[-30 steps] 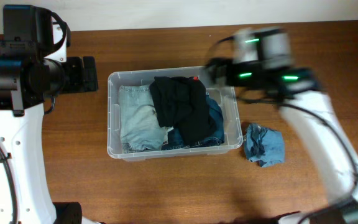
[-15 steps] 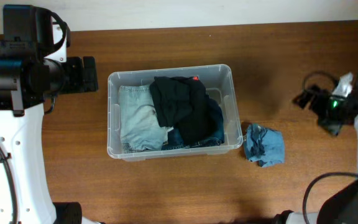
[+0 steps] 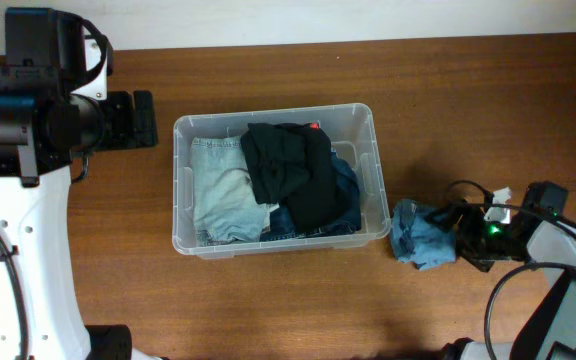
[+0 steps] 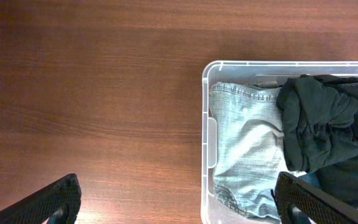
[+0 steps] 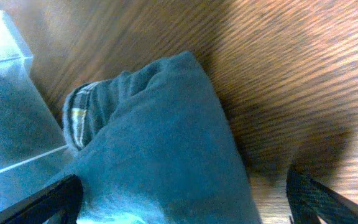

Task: Pack container
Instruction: 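Move the right gripper to the crumpled light-blue denim and grasp it, then carry the light-blue denim with the right gripper into the bin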

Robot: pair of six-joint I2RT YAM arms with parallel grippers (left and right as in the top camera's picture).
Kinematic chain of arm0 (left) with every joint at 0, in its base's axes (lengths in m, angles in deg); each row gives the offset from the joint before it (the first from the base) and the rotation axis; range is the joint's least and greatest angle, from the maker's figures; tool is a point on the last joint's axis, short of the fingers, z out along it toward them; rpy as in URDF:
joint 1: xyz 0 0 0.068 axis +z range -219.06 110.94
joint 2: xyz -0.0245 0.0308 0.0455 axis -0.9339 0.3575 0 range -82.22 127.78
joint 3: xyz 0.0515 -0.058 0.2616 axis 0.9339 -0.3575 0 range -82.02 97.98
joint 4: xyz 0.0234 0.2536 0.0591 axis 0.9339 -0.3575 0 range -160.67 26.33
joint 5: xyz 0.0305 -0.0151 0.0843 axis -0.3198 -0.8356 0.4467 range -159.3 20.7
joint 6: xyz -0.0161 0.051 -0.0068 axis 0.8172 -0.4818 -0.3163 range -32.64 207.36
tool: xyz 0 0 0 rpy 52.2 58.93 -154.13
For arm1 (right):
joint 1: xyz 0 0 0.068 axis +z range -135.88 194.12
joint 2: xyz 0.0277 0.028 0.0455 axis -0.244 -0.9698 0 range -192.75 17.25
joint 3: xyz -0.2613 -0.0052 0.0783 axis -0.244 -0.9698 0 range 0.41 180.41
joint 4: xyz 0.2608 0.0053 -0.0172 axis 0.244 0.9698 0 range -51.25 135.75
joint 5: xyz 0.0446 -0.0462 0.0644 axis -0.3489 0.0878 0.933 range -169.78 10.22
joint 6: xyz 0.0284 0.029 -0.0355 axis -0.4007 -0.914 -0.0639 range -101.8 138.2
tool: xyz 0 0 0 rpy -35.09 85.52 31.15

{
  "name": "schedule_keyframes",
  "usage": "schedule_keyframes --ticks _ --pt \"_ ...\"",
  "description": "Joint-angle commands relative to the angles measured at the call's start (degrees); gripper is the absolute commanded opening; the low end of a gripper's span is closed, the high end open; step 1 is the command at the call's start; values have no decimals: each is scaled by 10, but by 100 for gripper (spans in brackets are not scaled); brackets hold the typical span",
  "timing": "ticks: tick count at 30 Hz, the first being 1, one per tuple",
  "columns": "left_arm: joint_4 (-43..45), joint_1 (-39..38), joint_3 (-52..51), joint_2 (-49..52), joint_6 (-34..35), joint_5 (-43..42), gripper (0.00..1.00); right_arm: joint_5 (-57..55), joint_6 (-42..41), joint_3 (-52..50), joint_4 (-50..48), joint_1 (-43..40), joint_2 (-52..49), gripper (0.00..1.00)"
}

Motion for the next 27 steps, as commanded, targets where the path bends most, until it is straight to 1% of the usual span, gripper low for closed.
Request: schedule_keyframes --ticks 1,4,5,8,10,14,17,21,22,25,27 --pt "0 3 2 -2 8 2 99 24 14 -60 -16 2 -12 94" --pt "0 3 2 -2 8 2 99 24 24 -79 -34 2 -12 80" --pt "0 3 2 -2 8 2 99 24 24 -81 -35 2 -12 72" --pt "0 3 2 -2 8 2 99 24 24 -81 -35 2 -12 56" --pt "0 3 2 -2 8 2 99 27 23 -81 -37 2 -12 40" --pt "0 3 2 -2 8 2 100 76 23 -70 -35 2 -10 28" --pt "0 3 2 -2 8 2 99 122 24 -47 -21 2 2 25" --pt "0 3 2 -2 8 2 99 177 23 9 21 2 53 18" --pt "0 3 2 -2 8 2 99 186 23 27 35 2 72 15" --pt "0 3 2 -2 8 2 99 191 21 85 82 4 129 6" --pt "0 3 2 -2 8 2 99 191 21 122 108 14 163 4"
